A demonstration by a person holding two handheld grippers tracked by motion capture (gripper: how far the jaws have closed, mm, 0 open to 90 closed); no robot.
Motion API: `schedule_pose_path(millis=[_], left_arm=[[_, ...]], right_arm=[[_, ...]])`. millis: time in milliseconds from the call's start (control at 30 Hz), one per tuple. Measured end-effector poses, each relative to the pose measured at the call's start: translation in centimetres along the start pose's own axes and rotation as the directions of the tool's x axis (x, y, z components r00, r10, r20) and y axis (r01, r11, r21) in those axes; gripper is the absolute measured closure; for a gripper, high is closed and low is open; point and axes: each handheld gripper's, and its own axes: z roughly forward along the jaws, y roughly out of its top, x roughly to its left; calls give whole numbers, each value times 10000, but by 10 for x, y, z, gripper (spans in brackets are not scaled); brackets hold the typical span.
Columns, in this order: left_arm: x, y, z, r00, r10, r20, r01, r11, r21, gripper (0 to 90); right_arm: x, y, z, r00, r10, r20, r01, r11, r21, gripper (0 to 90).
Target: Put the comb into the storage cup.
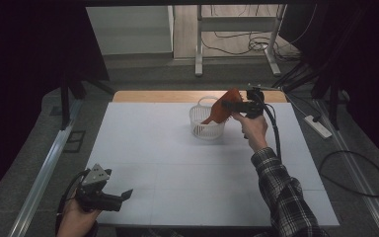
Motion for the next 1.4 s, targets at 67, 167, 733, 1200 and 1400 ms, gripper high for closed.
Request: schedule_pose_path(millis=[67, 167, 733, 1200, 1400], left_arm=[[0, 0, 0, 10000, 8, -2, -8, 10000, 6, 9], [0, 0, 0, 10000, 1, -3, -1, 10000, 0, 9], [1, 0, 0, 10000, -30, 8, 30, 10000, -14, 7], [1, 0, -1, 10000, -80, 6, 80, 9999, -64, 3], [2, 0, -2, 9998, -182, -41, 182, 9997, -150, 0]], right_arm=[[1, 0, 0, 9999, -109, 37, 109, 9999, 43, 234], [1, 0, 0, 9998, -211, -23, 211, 9997, 73, 214], [6, 0, -1, 9946, -1023, 148, 1015, 9937, 482, 107], [13, 2, -8, 9840, -1759, 274, 1740, 9828, 618, 84], [14, 2, -11, 9814, -1912, 150, 1899, 9798, 622, 67]])
